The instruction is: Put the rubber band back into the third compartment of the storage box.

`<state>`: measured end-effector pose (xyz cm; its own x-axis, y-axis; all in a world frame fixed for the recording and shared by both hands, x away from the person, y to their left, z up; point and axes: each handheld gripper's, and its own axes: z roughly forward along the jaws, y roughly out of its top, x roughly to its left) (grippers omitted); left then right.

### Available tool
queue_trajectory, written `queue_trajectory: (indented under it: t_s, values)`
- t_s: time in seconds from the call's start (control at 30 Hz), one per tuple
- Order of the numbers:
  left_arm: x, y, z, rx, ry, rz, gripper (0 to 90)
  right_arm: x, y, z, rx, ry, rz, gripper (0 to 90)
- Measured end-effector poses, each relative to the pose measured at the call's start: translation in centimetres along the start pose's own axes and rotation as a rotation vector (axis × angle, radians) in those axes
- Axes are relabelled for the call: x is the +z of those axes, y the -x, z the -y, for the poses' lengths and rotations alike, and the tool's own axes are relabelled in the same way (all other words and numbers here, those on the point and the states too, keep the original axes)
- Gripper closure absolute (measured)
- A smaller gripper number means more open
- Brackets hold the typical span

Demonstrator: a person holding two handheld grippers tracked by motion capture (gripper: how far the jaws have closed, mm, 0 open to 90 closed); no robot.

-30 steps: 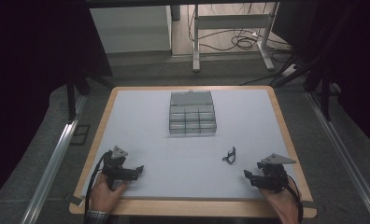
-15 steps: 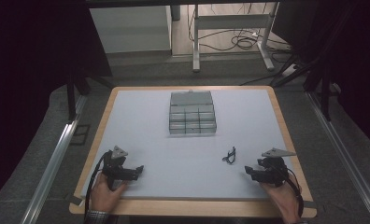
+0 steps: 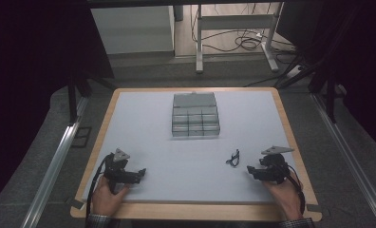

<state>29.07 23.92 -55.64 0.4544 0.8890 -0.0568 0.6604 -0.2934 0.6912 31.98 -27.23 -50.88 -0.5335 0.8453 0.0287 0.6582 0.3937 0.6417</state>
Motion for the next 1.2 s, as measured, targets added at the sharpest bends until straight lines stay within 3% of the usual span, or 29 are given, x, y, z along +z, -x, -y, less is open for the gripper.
queue_trajectory:
  t_s: [0.37,1.2]
  values:
    - [0.0,0.0,0.0,0.000,0.000,0.000,0.0,0.5,-0.1,-1.2,-0.004,-0.018,-0.030,43.2]
    - [0.0,0.0,0.0,-0.002,0.001,0.000,0.0,2.3,0.4,-5.1,-0.020,-0.133,-0.087,55.8]
